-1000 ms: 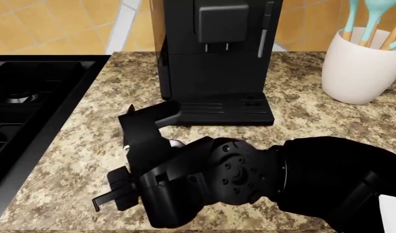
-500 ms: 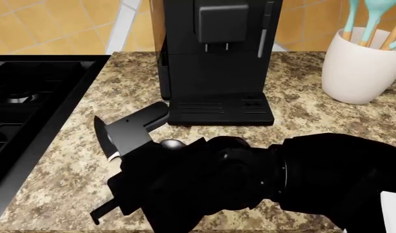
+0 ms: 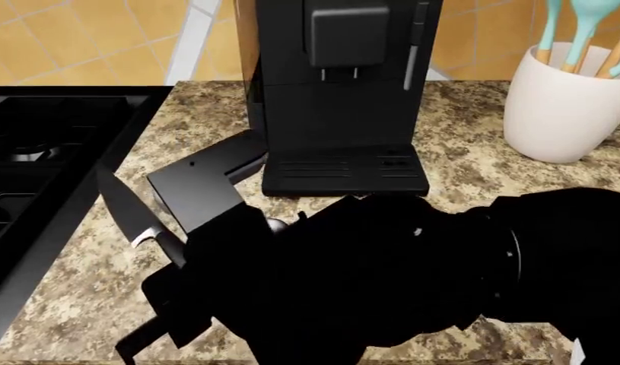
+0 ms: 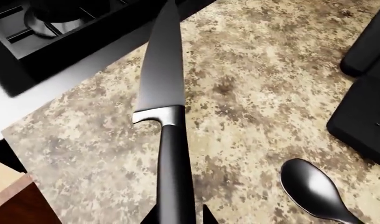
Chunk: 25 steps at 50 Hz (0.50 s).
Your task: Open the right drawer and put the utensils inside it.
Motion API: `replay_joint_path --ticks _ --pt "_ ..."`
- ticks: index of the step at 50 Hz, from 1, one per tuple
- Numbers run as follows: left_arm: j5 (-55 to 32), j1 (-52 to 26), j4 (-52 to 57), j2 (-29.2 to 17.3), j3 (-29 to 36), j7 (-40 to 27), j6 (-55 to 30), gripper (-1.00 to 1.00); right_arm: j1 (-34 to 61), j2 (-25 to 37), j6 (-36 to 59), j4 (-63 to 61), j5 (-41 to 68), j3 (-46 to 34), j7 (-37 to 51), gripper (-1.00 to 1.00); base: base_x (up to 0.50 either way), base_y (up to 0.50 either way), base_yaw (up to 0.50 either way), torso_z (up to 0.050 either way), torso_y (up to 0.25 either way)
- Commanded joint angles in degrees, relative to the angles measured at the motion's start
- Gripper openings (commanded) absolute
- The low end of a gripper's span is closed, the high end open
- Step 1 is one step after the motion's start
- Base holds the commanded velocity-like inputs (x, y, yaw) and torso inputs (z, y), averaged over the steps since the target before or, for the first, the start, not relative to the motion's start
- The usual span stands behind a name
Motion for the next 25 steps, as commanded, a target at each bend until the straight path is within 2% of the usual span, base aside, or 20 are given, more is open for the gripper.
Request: replay_joint_path --ticks 1,7,14,20,25 --pt "-0.07 -0.09 -0.01 0.01 0.01 0.03 -0.25 1.0 3.99 5.71 0.16 -7.04 1.41 4.16 2.15 -1.0 0.0 0.0 0.0 0.0 0.0" --pt "-0.16 0.13 0.08 -0.04 -0.06 -0.08 -0.16 1.0 5.35 8.69 1.51 -9.08 1.82 4.59 2.48 -1.0 0.0 0.0 0.0 0.0 0.0" --pt "-0.06 0.11 0.1 -0.28 0.03 -0.36 -0.26 1.0 7.65 15.22 7.57 -9.14 -0.06 4.29 -1.4 -1.0 0.0 0.0 0.0 0.0 0.0" --pt "0.3 0.31 0.17 -0.74 0.55 -0.97 -0.24 1.0 13.64 21.21 13.96 -6.36 1.19 6.3 -6.43 -1.0 0.0 0.0 0.0 0.0 0.0" --pt "0.41 0.32 0.15 -0.85 0.72 -1.13 -0.28 1.0 18.02 23.88 18.51 -3.62 3.02 8.02 -10.68 -1.0 0.0 0.0 0.0 0.0 0.0"
